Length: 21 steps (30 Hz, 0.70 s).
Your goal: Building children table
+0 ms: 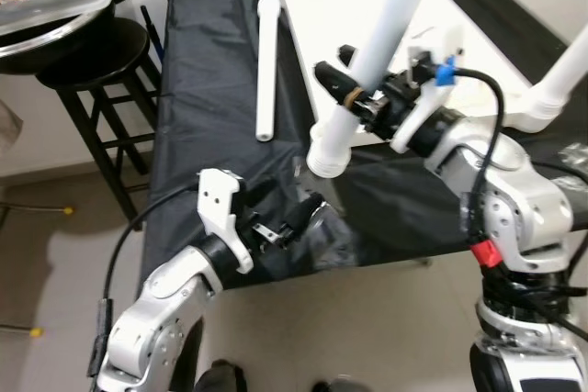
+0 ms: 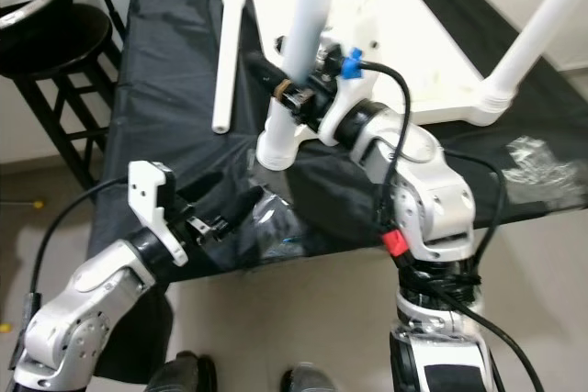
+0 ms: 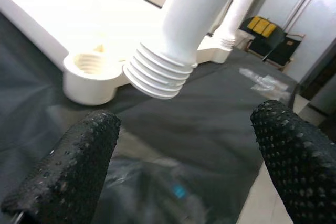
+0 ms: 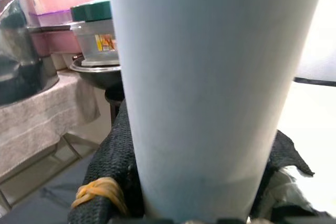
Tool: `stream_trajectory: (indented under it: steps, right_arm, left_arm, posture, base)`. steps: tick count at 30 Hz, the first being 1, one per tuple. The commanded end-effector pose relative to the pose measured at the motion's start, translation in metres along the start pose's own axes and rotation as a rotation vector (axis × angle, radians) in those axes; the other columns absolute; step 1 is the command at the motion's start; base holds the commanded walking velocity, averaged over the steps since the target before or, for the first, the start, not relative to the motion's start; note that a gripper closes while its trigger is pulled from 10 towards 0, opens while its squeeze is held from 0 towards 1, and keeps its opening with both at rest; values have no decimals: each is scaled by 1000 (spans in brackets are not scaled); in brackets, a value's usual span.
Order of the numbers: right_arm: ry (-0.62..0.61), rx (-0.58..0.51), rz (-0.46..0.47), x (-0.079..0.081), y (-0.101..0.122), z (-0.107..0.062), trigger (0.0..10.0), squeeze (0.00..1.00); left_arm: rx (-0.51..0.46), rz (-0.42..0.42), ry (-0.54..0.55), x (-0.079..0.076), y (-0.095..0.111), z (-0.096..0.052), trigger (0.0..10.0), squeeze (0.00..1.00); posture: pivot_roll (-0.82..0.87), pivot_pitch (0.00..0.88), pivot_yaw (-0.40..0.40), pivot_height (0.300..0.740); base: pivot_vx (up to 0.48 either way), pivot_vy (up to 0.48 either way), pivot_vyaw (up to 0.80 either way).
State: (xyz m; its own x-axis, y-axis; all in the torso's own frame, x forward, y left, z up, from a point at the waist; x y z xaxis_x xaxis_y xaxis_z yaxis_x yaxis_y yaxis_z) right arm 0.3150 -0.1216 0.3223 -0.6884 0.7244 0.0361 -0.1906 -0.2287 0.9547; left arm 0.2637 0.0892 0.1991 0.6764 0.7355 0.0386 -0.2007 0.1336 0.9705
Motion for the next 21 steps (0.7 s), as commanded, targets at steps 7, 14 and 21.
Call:
stream_trajectory:
  steps: [7, 14, 21]
  right_arm:
    - [61, 13, -7, 11, -5, -1, 10000, 0]
    - [244, 148, -55, 11, -15, -25, 10000, 0]
    - [441, 253, -54, 8, -3, -46, 10000, 0]
  left_arm:
    - [36, -6, 28, 1, -7, -2, 10000, 0]
    - [-41, 52, 42, 18, 17, -3, 10000, 0]
    - [-194, 117, -126, 30, 74, -15, 10000, 0]
  posture:
    - [-31, 186, -27, 740]
    - [-18, 120, -38, 740]
    - [-12, 86, -36, 740]
  base:
    - [0, -260, 0]
    - [0, 0, 0]
    - [0, 0, 0]
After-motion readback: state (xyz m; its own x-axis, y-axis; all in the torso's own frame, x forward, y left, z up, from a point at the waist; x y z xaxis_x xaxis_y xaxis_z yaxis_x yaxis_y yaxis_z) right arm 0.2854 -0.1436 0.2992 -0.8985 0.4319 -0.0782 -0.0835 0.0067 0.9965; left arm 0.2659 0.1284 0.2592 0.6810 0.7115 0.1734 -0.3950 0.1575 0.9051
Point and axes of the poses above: a point about 5 cm out from each wrist's last joint towards the gripper, its own z axis pointing out of the wrist towards the gripper, its own y axis along the axis of the wrist's last joint, x = y × z, the point moved 1 cm from there along z, pointing out of the wrist towards the gripper, and after that the axes turned 11 degrees about z, right-handed, at the moved point
